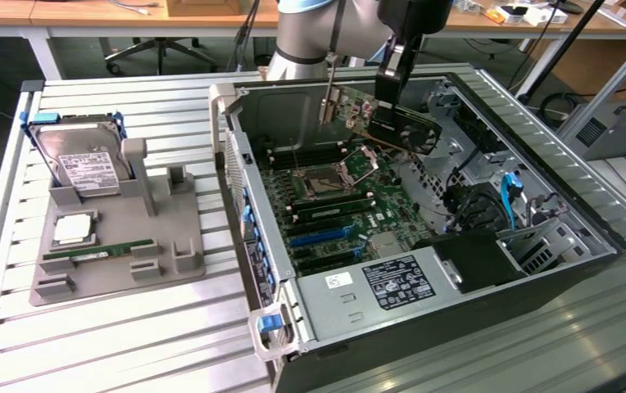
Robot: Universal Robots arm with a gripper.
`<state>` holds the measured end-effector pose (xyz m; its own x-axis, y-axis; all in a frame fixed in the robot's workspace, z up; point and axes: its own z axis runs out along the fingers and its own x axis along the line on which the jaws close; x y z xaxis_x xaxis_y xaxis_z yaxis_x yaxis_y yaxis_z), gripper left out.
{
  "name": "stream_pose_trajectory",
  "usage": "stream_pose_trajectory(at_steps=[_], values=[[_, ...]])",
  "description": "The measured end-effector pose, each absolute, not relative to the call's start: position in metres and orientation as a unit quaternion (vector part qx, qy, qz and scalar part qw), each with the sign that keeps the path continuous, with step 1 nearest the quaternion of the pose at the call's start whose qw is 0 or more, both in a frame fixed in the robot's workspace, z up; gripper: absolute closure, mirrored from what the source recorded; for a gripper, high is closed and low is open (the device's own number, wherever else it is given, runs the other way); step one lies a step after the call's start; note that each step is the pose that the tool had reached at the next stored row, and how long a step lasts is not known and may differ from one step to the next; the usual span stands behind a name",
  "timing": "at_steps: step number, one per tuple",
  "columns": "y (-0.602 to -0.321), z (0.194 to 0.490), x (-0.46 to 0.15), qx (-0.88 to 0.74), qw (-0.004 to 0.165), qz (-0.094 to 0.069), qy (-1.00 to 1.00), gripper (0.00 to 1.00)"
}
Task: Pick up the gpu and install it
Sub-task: 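Insert the gpu into the slot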
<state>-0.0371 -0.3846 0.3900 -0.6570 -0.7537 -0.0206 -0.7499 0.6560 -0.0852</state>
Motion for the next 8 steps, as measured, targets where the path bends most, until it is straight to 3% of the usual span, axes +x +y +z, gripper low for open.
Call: stream_pose_trajectory(at_steps=[8], values=[[-0.3846, 0.3900, -0.0371, -0.417, 0.027, -0.035, 0.908, 0.73]])
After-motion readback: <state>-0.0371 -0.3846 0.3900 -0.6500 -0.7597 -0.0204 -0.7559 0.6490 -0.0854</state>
